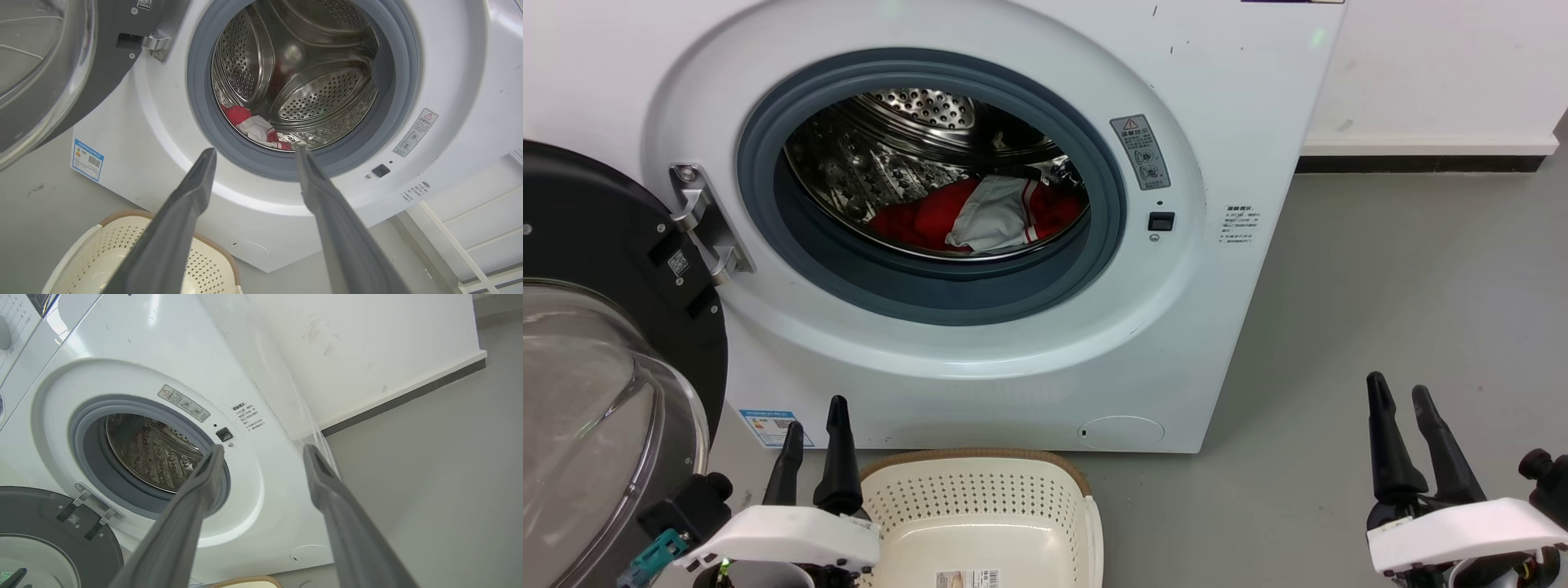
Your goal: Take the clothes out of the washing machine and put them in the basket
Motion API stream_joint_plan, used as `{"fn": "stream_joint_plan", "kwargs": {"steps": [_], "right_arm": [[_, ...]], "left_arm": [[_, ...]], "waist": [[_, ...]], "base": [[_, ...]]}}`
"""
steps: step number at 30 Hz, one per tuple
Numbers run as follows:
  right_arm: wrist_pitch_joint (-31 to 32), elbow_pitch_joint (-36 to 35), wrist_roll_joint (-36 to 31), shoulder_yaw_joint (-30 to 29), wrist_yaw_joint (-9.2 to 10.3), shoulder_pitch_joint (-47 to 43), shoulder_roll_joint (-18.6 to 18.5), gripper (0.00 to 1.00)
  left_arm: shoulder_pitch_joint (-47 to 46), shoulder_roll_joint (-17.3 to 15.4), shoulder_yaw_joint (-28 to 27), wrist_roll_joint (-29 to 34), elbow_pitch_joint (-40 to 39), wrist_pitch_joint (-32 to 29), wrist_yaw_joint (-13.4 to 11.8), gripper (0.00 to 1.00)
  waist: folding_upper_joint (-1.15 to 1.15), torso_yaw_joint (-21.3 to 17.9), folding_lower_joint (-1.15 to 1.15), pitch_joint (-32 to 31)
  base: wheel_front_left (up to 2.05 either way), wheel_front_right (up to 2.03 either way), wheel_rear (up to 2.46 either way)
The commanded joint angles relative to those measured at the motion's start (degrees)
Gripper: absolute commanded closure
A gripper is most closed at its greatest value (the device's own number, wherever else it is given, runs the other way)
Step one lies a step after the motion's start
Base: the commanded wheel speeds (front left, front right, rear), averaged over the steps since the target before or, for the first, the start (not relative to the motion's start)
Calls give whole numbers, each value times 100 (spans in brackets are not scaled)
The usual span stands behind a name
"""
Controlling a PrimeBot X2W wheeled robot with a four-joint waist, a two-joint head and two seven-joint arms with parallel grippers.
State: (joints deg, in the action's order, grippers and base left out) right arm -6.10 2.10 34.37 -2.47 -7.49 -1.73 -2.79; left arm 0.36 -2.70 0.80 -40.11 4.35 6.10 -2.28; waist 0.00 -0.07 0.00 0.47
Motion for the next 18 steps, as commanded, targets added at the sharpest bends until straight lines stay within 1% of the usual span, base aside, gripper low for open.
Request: {"fn": "stream_joint_plan", "kwargs": {"steps": [1,18], "right_arm": [[-58,-114,-215,19,0,-24,-17,0],[-324,-266,-1487,82,0,-174,-17,0]], "left_arm": [[-1,-16,18,197,-91,58,-38,0],[132,-18,162,1346,-172,327,-189,0]], "waist": [[0,0,0,0],[0,-12,0,3]], "base": [[0,0,0],[0,0,0]]}}
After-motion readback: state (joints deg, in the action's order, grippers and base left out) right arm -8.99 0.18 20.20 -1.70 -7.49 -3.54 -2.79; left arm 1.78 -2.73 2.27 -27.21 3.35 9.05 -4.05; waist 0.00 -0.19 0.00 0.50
